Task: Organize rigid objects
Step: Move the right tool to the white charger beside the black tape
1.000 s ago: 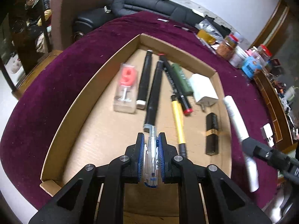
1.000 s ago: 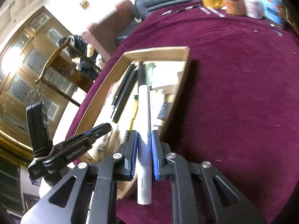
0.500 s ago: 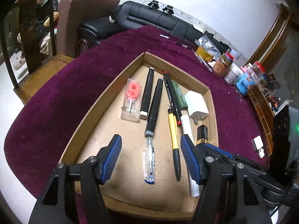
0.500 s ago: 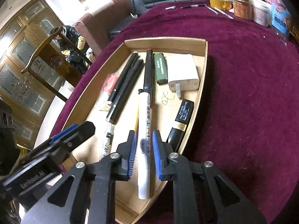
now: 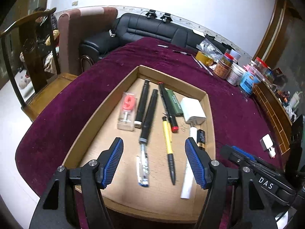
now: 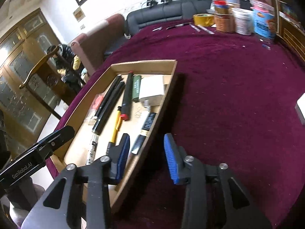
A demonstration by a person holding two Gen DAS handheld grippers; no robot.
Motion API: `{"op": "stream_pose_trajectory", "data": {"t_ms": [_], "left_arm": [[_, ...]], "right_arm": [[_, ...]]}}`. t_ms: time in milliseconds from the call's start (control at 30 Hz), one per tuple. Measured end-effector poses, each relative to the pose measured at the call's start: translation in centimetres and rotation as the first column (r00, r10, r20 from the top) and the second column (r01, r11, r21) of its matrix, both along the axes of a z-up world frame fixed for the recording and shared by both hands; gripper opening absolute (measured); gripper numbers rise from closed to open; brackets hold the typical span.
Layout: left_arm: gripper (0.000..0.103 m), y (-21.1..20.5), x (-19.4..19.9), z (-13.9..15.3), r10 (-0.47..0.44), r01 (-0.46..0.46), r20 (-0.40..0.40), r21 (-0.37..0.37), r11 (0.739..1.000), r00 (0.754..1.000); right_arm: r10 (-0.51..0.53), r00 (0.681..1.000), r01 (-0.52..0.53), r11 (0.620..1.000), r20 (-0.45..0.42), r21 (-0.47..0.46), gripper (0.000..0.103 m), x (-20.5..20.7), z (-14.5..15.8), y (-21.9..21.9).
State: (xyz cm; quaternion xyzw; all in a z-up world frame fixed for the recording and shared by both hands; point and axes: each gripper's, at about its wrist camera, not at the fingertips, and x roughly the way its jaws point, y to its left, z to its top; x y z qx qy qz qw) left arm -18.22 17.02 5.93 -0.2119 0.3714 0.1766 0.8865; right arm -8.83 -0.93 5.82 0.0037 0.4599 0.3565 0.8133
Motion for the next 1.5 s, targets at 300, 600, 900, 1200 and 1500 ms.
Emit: {"op": "stream_pose_trajectory", "data": {"t_ms": [300, 600, 900, 1200, 1500], "left_arm": [[0.067, -4.4, 0.9, 1.6, -0.071, 0.071, 0.002, 0.083, 0.994, 0.997], [0.067, -9.7, 2.2, 2.8, -0.214, 0.213, 0.002, 0.1, 0.972, 0.977], [0.067, -14.5, 3.9, 2.0, -0.347, 0.349, -0.041, 0.059, 0.935, 0.937], [0.067, -16.7, 3.6, 1.6, -0.388, 0.39, -0.056, 0.033, 0.92, 0.92], [0.067, -16.3, 3.9, 1.1, -0.391, 0.39, -0.048, -0.025, 0.921, 0.919]], "right_arm": [[-0.065, 0.998, 0.066, 0.997, -0.017, 0.036, 0.037, 1.0, -0.4, -3.5], [-0.163, 0.987, 0.162, 0.986, 0.01, 0.05, 0.036, 3.4, 0.0, -9.5], [-0.407, 0.908, 0.412, 0.911, 0.101, -0.034, 0.041, 10.9, 2.1, -21.2], [-0.398, 0.916, 0.4, 0.915, 0.042, -0.052, 0.051, 16.8, 0.5, -23.5], [-0.004, 0.984, 0.039, 0.981, -0.179, 0.189, 0.064, 13.6, 1.6, -19.1]]}}
